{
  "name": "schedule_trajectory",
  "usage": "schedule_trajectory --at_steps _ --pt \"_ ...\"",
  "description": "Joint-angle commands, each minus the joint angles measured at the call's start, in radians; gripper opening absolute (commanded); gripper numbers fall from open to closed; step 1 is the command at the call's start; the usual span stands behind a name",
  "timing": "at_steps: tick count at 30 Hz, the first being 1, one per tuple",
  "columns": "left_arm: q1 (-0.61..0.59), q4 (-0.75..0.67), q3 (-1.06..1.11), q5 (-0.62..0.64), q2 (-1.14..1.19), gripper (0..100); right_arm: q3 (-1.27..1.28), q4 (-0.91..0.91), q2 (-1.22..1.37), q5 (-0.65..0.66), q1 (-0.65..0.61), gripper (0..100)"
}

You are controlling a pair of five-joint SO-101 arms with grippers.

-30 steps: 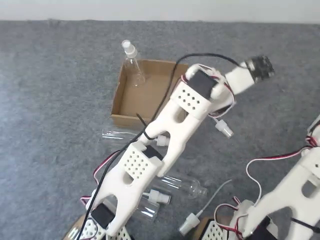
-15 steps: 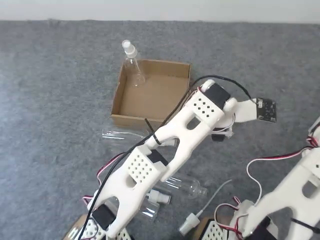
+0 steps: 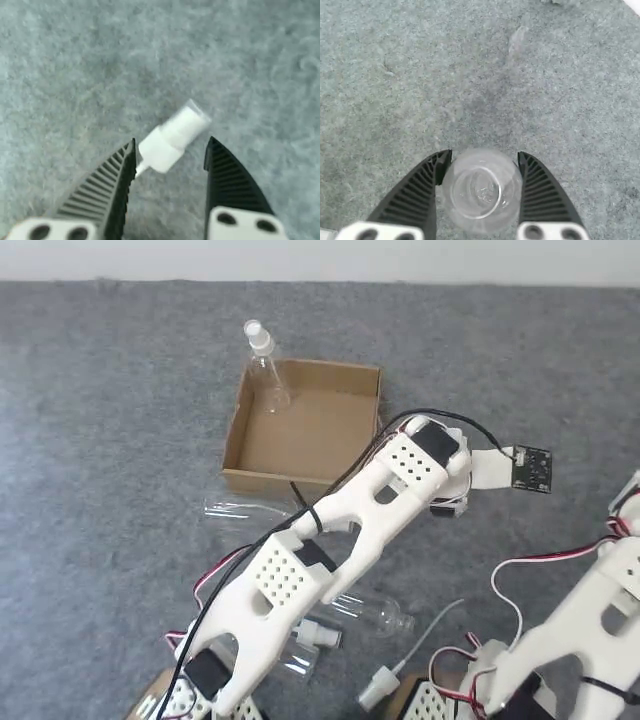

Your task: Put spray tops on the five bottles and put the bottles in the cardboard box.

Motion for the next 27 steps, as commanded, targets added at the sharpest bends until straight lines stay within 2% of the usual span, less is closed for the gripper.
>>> schedule_trajectory --at_steps 1,5,9,13,17,27 --pt "0.005 -0.109 0.036 -0.005 -0.072 21 -0.02 -0.022 -0.051 0.012 -0.022 8.3" --pt "0.005 -0.176 0.091 -0.008 -0.071 21 -0.02 -0.022 -0.051 0.012 -0.021 8.4" --pt "0.005 -0.181 0.079 -0.028 -0.029 21 -0.02 -0.022 -0.051 0.012 -0.021 8.4" --pt "0.017 -0.087 -0.013 -0.092 0.035 17 -0.02 -0.022 -0.051 0.012 -0.019 8.4" --pt "0.031 0.04 -0.162 -0.092 0.106 10 -0.02 -0.022 -0.051 0.012 -0.019 8.3" --pt "0.057 0.287 -0.536 -0.087 0.239 5 -0.02 -0.022 -0.051 0.012 -0.019 8.2"
